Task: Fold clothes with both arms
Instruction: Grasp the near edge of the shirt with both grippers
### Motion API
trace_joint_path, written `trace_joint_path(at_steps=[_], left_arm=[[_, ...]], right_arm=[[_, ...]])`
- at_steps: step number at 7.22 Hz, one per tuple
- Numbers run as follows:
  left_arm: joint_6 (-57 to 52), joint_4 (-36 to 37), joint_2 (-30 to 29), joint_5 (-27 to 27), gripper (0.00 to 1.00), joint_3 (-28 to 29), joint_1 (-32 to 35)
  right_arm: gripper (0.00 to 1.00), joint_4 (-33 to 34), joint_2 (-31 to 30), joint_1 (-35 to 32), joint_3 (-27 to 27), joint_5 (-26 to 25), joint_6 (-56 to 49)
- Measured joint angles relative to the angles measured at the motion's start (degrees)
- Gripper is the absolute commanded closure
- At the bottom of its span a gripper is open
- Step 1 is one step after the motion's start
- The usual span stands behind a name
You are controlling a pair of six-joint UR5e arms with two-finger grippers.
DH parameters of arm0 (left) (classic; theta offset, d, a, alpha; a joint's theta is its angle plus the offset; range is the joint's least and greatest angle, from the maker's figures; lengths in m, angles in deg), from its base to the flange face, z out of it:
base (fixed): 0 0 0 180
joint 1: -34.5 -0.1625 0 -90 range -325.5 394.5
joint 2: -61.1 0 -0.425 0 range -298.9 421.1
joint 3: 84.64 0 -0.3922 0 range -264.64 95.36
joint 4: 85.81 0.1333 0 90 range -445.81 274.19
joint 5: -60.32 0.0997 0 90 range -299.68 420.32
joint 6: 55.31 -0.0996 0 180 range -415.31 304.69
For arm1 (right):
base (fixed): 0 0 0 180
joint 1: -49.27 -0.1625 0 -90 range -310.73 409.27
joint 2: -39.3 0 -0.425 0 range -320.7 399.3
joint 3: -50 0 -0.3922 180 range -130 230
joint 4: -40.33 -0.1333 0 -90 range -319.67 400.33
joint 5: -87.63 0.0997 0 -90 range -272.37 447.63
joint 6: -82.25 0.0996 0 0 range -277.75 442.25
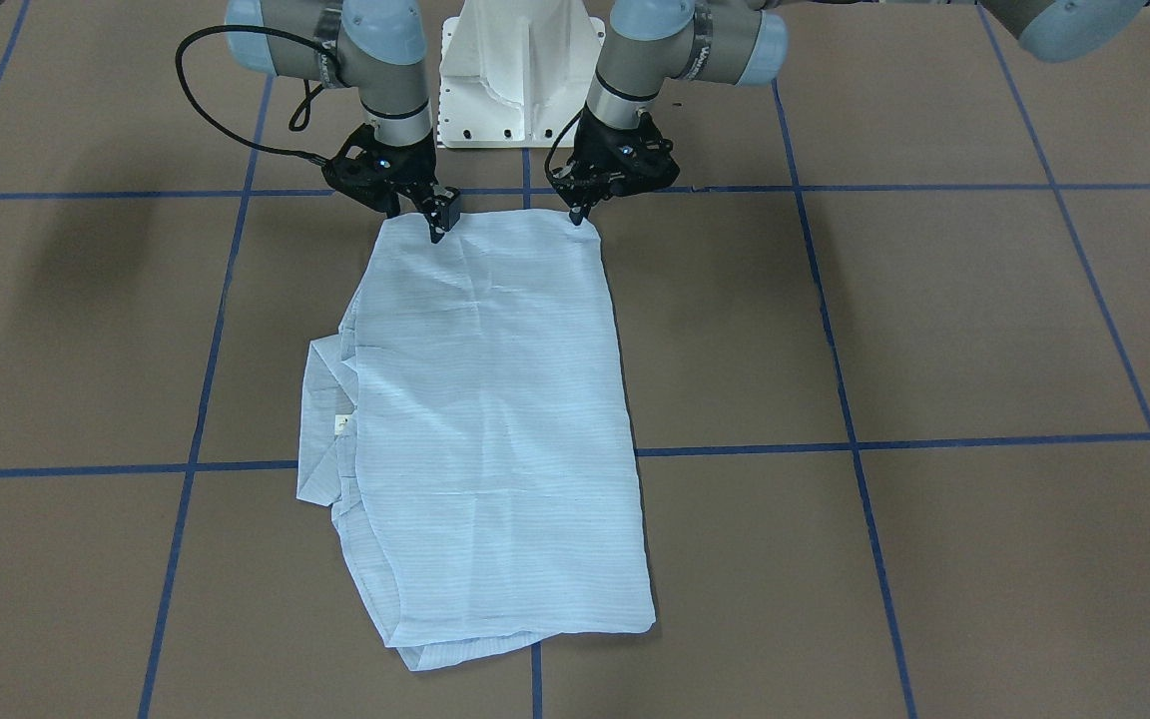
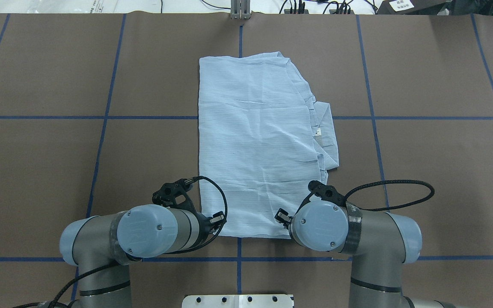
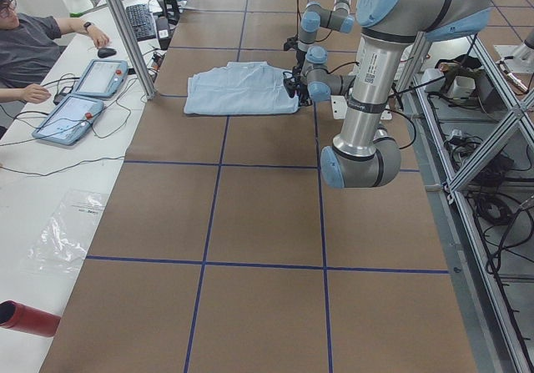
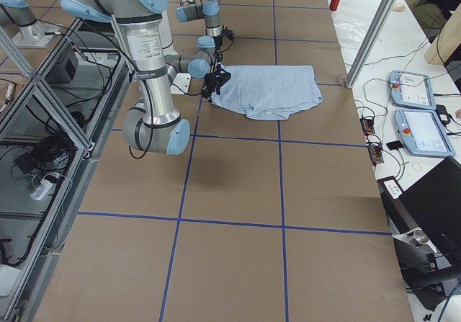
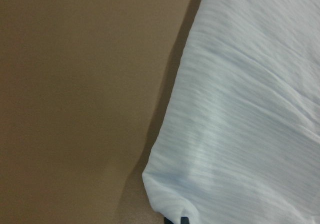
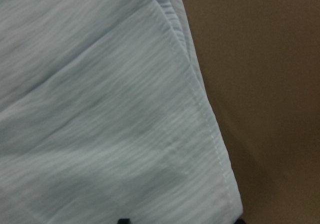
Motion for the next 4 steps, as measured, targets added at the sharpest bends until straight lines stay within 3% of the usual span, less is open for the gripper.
trace_joint_path(at_steps=[1, 4], left_arm=[[0.0, 0.0, 0.0, 0.1, 1.0, 0.0, 0.0], [0.0, 0.0, 0.0, 0.2, 1.0, 0.0, 0.0]], right_arm=[[0.97, 0.0, 0.0, 0.0, 0.0, 0.0, -0.1], [1.0, 0.0, 0.2, 0.0, 0.9, 0.3, -0.2]])
